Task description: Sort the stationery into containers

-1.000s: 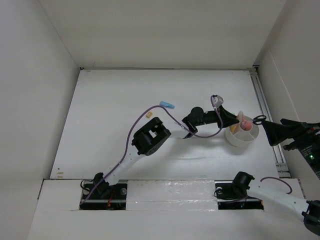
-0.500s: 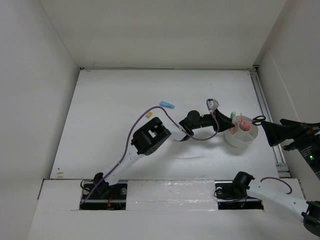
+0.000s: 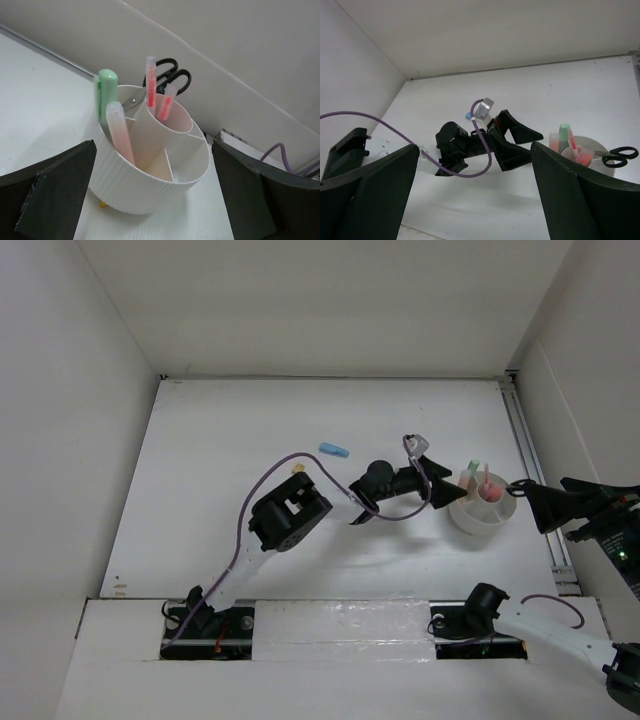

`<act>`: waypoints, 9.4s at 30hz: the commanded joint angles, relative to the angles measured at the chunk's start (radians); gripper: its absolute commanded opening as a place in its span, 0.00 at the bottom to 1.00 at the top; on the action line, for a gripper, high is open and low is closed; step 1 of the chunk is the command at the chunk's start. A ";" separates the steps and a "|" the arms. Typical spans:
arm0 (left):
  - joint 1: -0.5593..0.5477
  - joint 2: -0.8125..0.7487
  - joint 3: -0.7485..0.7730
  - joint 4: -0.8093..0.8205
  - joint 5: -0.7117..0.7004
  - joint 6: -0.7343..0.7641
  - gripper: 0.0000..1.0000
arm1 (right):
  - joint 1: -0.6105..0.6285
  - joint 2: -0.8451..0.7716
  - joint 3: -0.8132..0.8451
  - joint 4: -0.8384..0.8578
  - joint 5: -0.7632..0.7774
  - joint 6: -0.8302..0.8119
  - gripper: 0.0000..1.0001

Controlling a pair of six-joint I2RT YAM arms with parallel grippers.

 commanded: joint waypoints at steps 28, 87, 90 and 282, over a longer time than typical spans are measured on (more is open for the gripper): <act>0.421 -0.802 -0.021 -1.821 -0.884 -0.349 1.00 | -0.016 0.164 -0.235 0.320 -0.149 0.039 0.99; 0.455 0.084 0.723 -2.246 -0.620 -0.701 0.27 | -0.016 -0.091 -0.424 0.478 -0.430 0.070 0.98; 0.455 0.119 0.723 -2.267 -0.597 -0.668 0.32 | -0.016 -0.100 -0.424 0.478 -0.430 0.070 0.98; 0.163 -1.518 -0.472 -1.758 -0.963 -0.033 1.00 | -0.127 0.147 -0.704 0.042 0.465 0.971 0.00</act>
